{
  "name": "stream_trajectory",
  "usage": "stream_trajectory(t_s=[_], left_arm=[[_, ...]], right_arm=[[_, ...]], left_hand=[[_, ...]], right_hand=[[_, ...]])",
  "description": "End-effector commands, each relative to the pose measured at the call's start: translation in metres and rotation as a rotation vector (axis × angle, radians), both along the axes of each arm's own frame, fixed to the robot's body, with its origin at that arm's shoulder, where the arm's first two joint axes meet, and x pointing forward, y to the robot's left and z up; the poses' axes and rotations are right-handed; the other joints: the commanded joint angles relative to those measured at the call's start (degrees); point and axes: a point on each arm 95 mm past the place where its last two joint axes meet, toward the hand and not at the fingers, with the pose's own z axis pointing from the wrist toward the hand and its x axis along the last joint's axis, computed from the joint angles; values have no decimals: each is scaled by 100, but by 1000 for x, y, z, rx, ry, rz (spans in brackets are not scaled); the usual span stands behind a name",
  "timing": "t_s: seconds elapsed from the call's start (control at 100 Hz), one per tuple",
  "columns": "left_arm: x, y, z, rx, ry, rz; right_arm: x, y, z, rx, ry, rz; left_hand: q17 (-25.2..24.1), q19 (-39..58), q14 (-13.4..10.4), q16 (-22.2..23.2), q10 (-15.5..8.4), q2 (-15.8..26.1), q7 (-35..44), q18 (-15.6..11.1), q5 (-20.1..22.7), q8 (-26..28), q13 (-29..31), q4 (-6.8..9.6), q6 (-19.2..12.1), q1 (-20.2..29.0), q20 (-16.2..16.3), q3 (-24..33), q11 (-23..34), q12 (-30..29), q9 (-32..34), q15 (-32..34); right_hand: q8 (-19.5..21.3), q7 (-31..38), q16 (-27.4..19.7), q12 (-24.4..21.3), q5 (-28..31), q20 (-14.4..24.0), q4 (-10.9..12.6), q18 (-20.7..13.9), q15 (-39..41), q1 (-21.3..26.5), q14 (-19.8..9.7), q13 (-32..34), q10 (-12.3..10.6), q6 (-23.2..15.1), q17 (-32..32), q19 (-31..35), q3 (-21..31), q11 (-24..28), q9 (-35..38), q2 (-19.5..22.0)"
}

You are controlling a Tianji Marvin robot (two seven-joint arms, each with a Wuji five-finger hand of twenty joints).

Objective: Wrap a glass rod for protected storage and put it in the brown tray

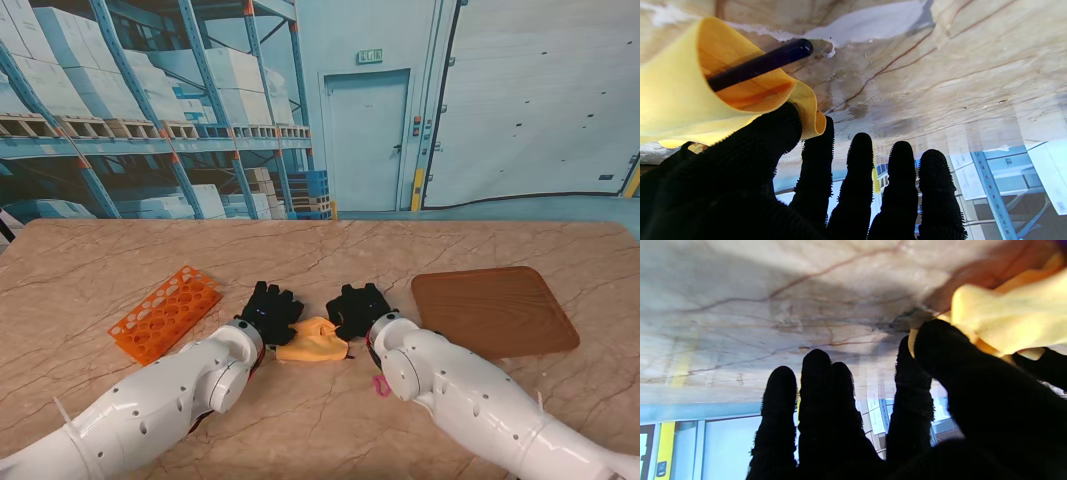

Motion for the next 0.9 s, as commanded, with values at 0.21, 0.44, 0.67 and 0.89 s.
stream_trajectory(t_s=[0.21, 0.44, 0.67, 0.89], left_arm=[[-10, 0, -8, -67, 19, 22], [-14, -2, 0, -155, 17, 42], [-15, -2, 6, -194, -10, 37], [-16, 0, 8, -209, -23, 39]], right_arm=[[-12, -6, -3, 31, -15, -7], [-13, -5, 4, 71, -32, -3], [-13, -4, 10, 97, -46, 7], [-15, -4, 15, 113, -60, 17]], left_hand=[[59, 87, -123, -57, -48, -189, 322, -66, -21, 68, 121, -144, -171, 546, 55, 94, 188, 69, 120, 103], [104, 171, -136, -43, -69, 17, 201, -96, 8, -97, 176, -123, -193, 608, 95, -9, 254, 75, 192, 166], [169, 251, -146, -21, -103, 97, 55, -95, 166, -333, 261, -107, 26, 697, 117, 3, 388, 363, 310, 256], [179, 278, -162, -22, -121, 72, 118, -88, 153, -316, 266, -113, 85, 708, 112, 56, 358, 540, 338, 279]], right_hand=[[-88, -220, -61, -49, 1, 30, -56, -12, 51, 263, 16, 15, -24, -5, -74, 46, -97, -18, 124, 367], [-79, -247, -82, -57, -37, 35, -30, -12, 49, 292, 9, 18, -38, -85, -73, 44, -179, -21, 139, 486], [-57, -265, -101, -72, -104, 40, -23, -12, 42, 348, -12, 12, -65, -101, -73, 42, -280, -38, 140, 630], [-19, -252, -109, -78, -119, 42, -13, -12, 45, 377, -10, 9, -61, -115, -73, 41, -322, -36, 142, 655]])
